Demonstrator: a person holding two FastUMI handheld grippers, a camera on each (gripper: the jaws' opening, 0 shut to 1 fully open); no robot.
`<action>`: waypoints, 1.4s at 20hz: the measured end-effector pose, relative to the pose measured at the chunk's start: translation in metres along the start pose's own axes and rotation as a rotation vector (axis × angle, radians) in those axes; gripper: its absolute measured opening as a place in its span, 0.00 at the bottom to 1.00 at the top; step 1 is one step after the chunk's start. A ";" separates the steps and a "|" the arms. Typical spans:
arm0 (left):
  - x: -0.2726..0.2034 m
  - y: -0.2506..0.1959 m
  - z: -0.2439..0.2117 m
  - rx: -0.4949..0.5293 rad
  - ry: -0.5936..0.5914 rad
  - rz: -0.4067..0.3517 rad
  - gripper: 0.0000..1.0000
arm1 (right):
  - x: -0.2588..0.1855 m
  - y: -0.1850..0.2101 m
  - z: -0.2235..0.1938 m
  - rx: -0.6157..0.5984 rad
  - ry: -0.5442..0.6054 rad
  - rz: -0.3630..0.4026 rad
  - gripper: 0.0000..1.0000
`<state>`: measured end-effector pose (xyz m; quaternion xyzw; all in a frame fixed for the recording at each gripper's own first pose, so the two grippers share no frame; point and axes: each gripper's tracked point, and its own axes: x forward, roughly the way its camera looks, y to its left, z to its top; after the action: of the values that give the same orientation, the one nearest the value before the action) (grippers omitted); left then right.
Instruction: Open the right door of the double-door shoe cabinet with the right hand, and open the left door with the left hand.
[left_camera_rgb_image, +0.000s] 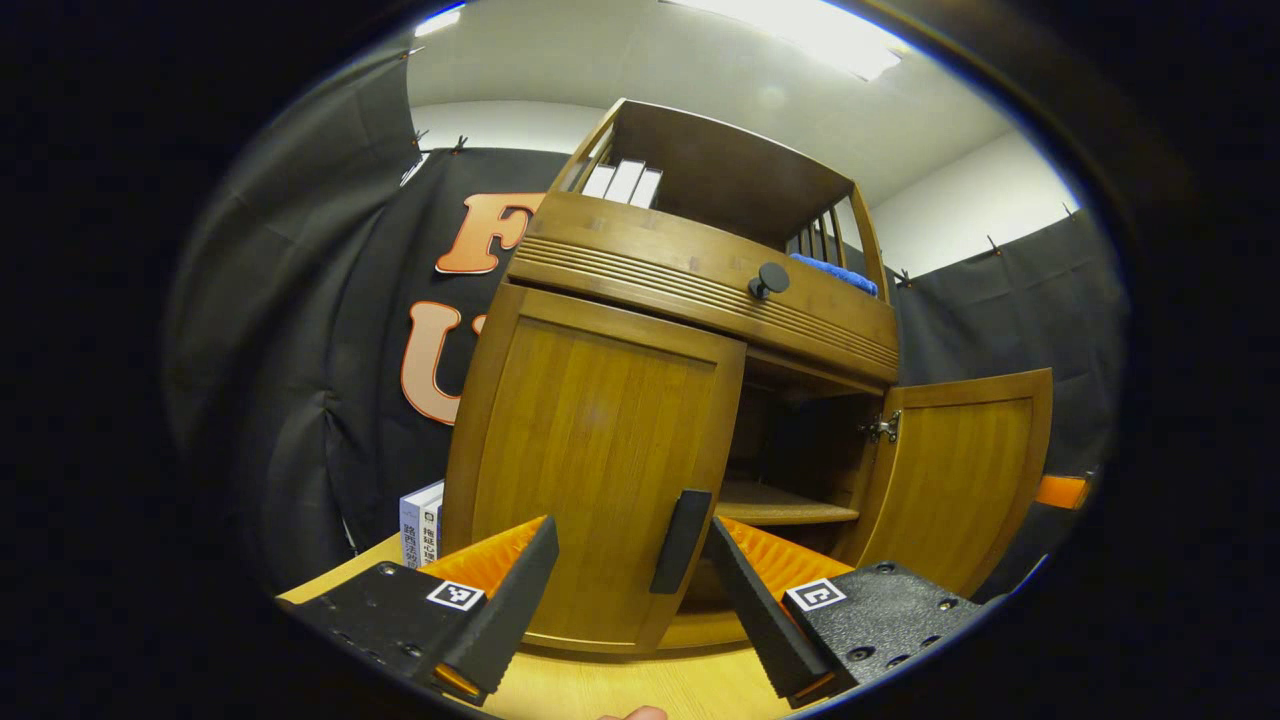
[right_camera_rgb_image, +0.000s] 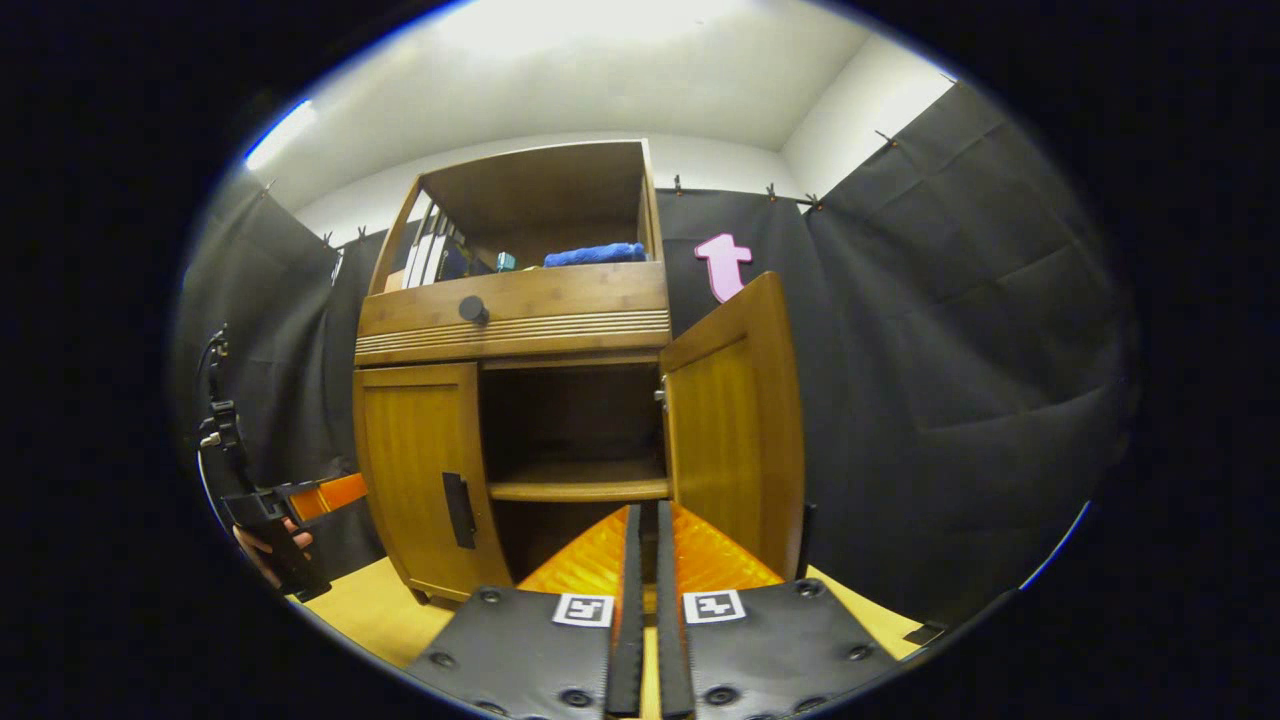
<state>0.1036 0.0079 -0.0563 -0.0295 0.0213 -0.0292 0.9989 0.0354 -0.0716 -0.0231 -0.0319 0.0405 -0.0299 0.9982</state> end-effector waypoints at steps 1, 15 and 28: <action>0.005 -0.001 -0.003 0.003 0.002 -0.003 0.92 | -0.001 0.004 0.000 -0.002 -0.001 0.002 0.44; 0.090 -0.046 -0.088 0.168 0.081 -0.114 0.92 | -0.012 0.014 -0.011 -0.043 0.015 -0.007 0.99; 0.133 -0.049 -0.104 0.180 0.100 -0.063 0.71 | -0.022 0.016 -0.011 -0.032 0.010 -0.017 0.99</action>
<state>0.2289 -0.0545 -0.1629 0.0613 0.0673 -0.0640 0.9938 0.0137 -0.0553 -0.0338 -0.0481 0.0455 -0.0379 0.9971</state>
